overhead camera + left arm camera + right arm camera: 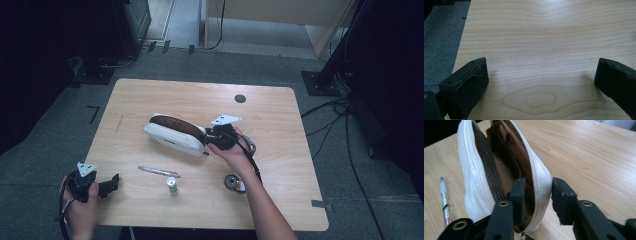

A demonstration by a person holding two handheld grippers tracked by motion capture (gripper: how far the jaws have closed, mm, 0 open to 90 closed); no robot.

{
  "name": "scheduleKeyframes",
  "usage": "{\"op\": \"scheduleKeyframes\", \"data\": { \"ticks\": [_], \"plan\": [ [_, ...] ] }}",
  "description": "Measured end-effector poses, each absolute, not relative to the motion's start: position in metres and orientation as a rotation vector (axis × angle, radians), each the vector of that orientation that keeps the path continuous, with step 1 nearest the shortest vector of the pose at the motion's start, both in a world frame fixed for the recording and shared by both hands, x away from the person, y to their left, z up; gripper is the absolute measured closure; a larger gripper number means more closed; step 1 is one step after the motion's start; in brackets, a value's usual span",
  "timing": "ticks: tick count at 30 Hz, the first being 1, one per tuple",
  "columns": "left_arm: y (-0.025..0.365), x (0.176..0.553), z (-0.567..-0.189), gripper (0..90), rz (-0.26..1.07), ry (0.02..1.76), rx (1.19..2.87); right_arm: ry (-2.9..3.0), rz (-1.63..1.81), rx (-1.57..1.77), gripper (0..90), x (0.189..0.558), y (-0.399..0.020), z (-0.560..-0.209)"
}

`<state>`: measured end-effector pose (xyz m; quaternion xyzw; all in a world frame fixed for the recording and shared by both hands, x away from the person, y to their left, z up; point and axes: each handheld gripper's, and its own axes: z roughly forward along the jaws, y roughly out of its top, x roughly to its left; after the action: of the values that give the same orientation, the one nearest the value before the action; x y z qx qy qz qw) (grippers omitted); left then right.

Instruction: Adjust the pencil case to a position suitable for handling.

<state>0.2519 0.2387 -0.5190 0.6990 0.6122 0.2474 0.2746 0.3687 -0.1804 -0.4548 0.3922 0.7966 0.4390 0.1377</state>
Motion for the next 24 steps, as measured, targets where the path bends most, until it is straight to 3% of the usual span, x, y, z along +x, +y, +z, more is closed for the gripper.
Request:
{"op": "scheduleKeyframes", "data": {
  "ticks": [3,6,24],
  "plan": [
    [0.239,0.252,-0.519,0.0,0.665,1.646,1.880,2.295,1.251,1.168,76.6,0.367,-0.183,-0.453],
    [0.239,0.252,-0.519,0.0,0.665,1.646,1.879,2.289,1.238,1.165,77.4,0.364,-0.185,-0.453],
    [0.239,0.252,-0.519,0.0,0.664,1.647,1.878,2.342,1.267,1.153,72.3,0.326,-0.198,-0.452]
  ]
}}
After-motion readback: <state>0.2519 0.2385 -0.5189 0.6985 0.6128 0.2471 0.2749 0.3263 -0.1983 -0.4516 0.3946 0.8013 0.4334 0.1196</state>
